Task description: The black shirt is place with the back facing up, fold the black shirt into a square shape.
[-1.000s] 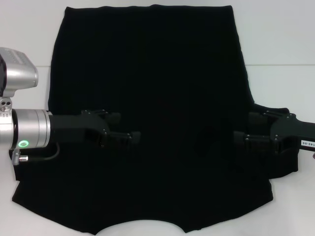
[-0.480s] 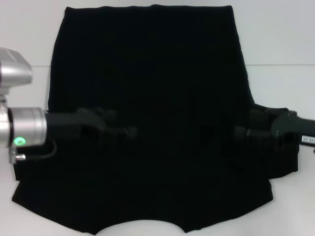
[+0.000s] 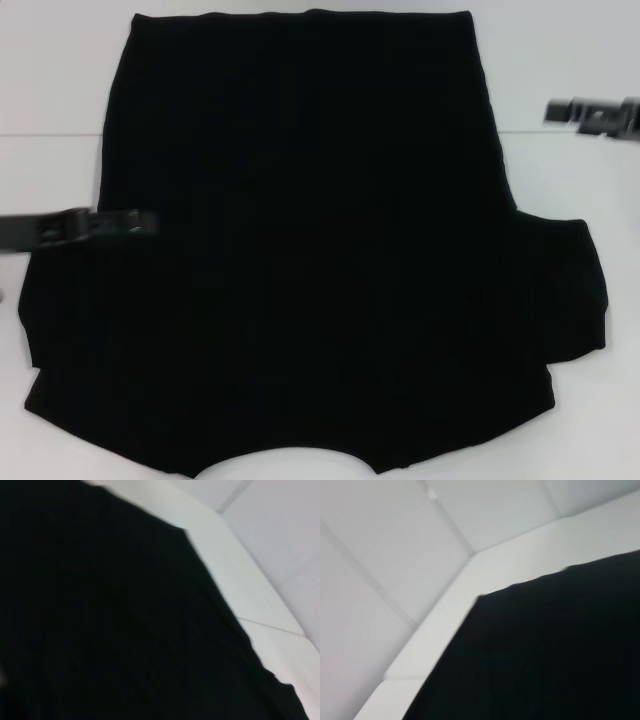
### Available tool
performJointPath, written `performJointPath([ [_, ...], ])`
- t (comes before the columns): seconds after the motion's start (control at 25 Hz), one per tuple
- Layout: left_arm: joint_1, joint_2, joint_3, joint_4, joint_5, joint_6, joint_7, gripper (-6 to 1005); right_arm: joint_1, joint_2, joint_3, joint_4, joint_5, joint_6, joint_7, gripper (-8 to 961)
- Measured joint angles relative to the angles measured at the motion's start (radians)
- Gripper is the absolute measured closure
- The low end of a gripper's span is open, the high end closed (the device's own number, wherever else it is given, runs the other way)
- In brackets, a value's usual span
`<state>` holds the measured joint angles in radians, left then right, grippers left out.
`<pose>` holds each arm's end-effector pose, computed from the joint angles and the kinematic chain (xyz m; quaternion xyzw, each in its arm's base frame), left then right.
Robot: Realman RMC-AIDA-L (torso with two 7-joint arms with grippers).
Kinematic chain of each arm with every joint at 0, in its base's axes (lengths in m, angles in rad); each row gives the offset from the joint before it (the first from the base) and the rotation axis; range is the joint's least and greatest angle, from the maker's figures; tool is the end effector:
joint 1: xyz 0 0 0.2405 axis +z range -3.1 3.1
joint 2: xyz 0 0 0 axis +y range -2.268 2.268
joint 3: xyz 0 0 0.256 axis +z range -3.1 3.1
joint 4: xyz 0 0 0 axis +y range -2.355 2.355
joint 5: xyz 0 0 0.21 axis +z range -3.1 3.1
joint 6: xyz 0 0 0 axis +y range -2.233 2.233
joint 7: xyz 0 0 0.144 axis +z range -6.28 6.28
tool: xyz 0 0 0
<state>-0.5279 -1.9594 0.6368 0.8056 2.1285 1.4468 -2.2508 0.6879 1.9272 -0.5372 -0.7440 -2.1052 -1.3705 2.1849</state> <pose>-0.2977 0.3634 0.0796 -0.7846 -0.5534 -0.2094 0.1853 0.2546 0.4163 0.1022 -0.7995 0.4911 0.2645 0.2229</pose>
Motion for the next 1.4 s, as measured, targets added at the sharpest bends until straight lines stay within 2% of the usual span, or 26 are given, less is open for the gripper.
performJointPath([
  [0.12,0.045,0.039,-0.012,-0.021,0.001,0.012,-0.093,258,0.028,-0.028,-0.006,-0.019,-0.049,0.043,0.129,64],
  [0.2,0.071,0.055,-0.045,-0.031,0.004,0.024,-0.114,297,0.039,-0.031,-0.008,-0.043,-0.076,0.046,0.170,65],
  [0.28,0.094,0.060,-0.101,-0.035,0.029,0.035,-0.121,335,0.046,-0.029,-0.008,-0.055,-0.083,0.045,0.178,65],
  [0.4,0.111,0.060,-0.153,-0.036,0.093,0.038,-0.123,393,0.053,-0.026,-0.008,-0.056,-0.084,0.045,0.179,66],
  [0.72,0.117,0.050,-0.181,-0.069,0.206,-0.008,-0.141,540,0.053,-0.023,-0.017,-0.050,-0.085,0.043,0.180,67],
  [0.84,0.117,0.049,-0.183,-0.080,0.215,-0.018,-0.149,530,0.049,-0.023,-0.018,-0.049,-0.085,0.043,0.180,68],
  [1.4,0.117,0.044,-0.182,-0.093,0.231,-0.060,-0.172,610,0.038,-0.024,-0.018,-0.048,-0.085,0.044,0.173,71],
])
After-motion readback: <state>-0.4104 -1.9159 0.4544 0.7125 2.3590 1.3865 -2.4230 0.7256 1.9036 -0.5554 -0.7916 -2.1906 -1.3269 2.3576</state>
